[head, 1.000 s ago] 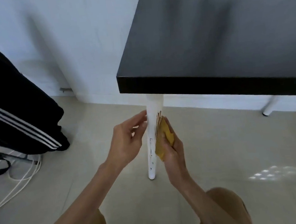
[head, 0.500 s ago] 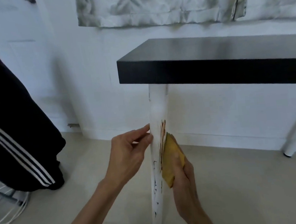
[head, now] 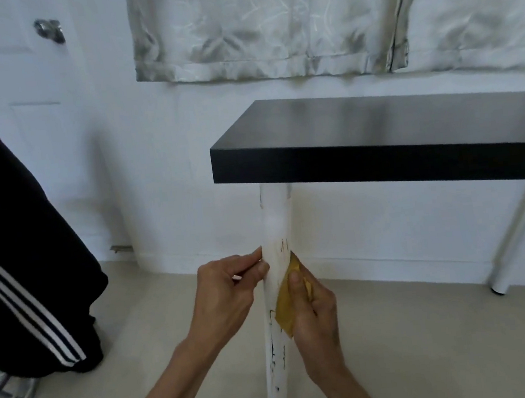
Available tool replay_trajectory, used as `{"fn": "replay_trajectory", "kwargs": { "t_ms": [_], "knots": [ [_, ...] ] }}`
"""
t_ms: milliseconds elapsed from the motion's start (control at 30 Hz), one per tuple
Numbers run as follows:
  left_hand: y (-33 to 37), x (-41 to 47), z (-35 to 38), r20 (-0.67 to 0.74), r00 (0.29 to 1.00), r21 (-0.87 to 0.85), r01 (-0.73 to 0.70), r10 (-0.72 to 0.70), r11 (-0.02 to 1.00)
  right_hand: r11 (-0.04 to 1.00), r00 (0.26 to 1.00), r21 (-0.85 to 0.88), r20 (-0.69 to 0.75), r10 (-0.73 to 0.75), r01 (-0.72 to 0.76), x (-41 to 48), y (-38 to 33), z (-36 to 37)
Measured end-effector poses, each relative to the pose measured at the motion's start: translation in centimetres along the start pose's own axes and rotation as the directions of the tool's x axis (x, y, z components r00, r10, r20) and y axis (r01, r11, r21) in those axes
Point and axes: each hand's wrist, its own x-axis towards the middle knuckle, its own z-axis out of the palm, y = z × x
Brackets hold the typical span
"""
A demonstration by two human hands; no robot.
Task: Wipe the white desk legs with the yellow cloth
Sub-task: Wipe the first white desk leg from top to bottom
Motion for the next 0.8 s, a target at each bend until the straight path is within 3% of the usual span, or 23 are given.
{"fn": "replay_trajectory", "kwargs": {
  "t_ms": [167, 267, 400, 467, 633, 800],
  "knots": [
    [-0.1, 0.2, -0.1, 0.018, 1.0, -0.007, 0.0, 0.0, 1.0, 0.975, 0.974, -0.027, -0.054, -0.22, 0.219, 3.0, -4.7, 1.2],
    [-0.1, 0.3, -0.2, 0.034, 0.999, -0.008, -0.008, 0.008, 1.0, 0.928, 0.935, -0.183, -0.083, -0.345, 0.326, 2.1, -3.0, 1.7],
    [0.0, 0.5, -0.3, 0.054, 0.998, 0.007, -0.024, 0.023, 1.0, 0.946, 0.974, -0.262, -0.062, -0.217, 0.193, -0.7, 1.8, 0.3],
    [0.2, 0.4, -0.5, 0.065, 0.997, 0.015, -0.033, 0.032, 0.999, 0.951, 0.982, -0.262, -0.055, -0.182, 0.162, -0.2, 0.5, 0.2],
    [-0.1, 0.5, -0.6, 0.074, 0.997, -0.019, -0.035, 0.036, 0.999, 0.89, 0.917, -0.311, -0.109, -0.383, 0.335, 3.5, -4.1, 1.9],
    [-0.7, 0.3, -0.4, 0.08, 0.997, -0.053, -0.004, 0.008, 0.999, 0.908, 0.954, -0.34, -0.083, -0.289, 0.245, -0.9, 1.7, 1.0]
  ]
}}
